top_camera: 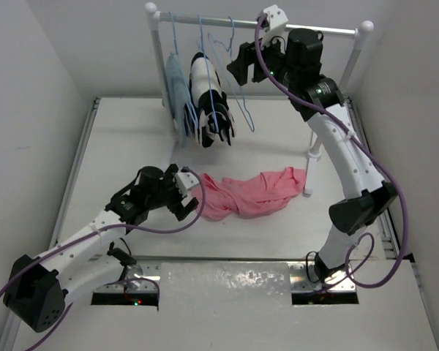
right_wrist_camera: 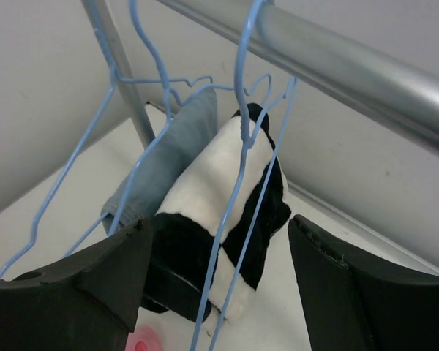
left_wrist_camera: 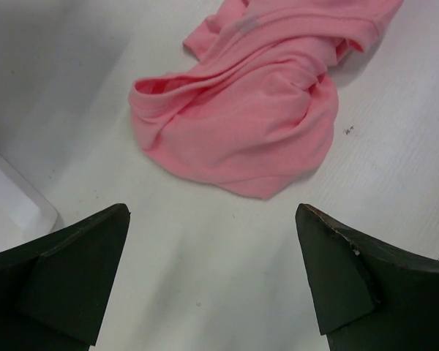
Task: Place the t-shirt on the hanger
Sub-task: Pick up the hanger from the clothesline.
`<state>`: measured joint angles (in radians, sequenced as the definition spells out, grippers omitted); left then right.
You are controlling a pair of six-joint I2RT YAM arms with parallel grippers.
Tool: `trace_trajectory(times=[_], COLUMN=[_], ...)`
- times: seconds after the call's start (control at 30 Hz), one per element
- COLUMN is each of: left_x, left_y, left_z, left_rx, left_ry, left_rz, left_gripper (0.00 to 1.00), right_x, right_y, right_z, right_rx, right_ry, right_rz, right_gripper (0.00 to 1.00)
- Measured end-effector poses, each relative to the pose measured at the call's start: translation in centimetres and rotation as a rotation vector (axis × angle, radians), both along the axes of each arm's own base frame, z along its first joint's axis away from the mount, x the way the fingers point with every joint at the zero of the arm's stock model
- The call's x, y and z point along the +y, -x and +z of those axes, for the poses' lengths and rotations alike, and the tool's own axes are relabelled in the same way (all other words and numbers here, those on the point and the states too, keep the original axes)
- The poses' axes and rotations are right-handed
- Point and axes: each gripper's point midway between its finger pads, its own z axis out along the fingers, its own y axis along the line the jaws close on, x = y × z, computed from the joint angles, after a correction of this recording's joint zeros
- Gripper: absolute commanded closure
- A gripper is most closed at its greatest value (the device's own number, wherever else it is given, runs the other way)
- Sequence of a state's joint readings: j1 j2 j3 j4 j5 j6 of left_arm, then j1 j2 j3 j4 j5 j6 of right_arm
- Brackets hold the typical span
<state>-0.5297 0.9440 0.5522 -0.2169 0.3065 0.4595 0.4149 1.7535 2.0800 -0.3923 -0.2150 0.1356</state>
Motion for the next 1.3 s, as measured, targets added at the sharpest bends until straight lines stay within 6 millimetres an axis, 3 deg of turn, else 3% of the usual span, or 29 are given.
trace_trajectory(times=[0.1,0.3,0.4,0.7,0.87,1.0,1.3], left_x=[0.4,0.9,1.0,1.5,1.6,1.8,2.2], left_y=[0.2,0.6,0.6,0.2,0.1,0.1,0.1], left_z=[-0.7,-1.8,-1.7,-1.4,-1.4,-1.7,-2.0], left_rx=[0.001,0.021,0.015,-0.012,-0.017,-0.019,-0.027], left_ry=[-0.004,-0.018,-0.016,-0.012,-0.013,-0.023,-0.04], left_rz=[0.01,0.024,0.027,0.058,0.062,0.065,0.071], left_gripper=[0.05,0.05,0.05,0.05,0.05,0.04,0.04], right_x=[0.5,1.9,1.9,0.7,0.8,0.9,1.0], right_y=[-1.1,-2.4,-3.1,-5.4,-5.7,-5.9,-6.2], right_z=[-1.4,-2.1,-3.1,-5.2,-4.6,-4.5,-4.4], right_rx=[0.028,0.032,0.034,0.033,0.012,-0.002,-0.032], right_ry=[-0.002,0.005,0.034,0.091,0.079,0.074,0.077], right_rz=[-0.008,-0.046,-0.092,-0.191,-0.195,-0.195,-0.189], right_gripper=[0.29,0.37,0.46,0.88,0.9,1.0,1.0])
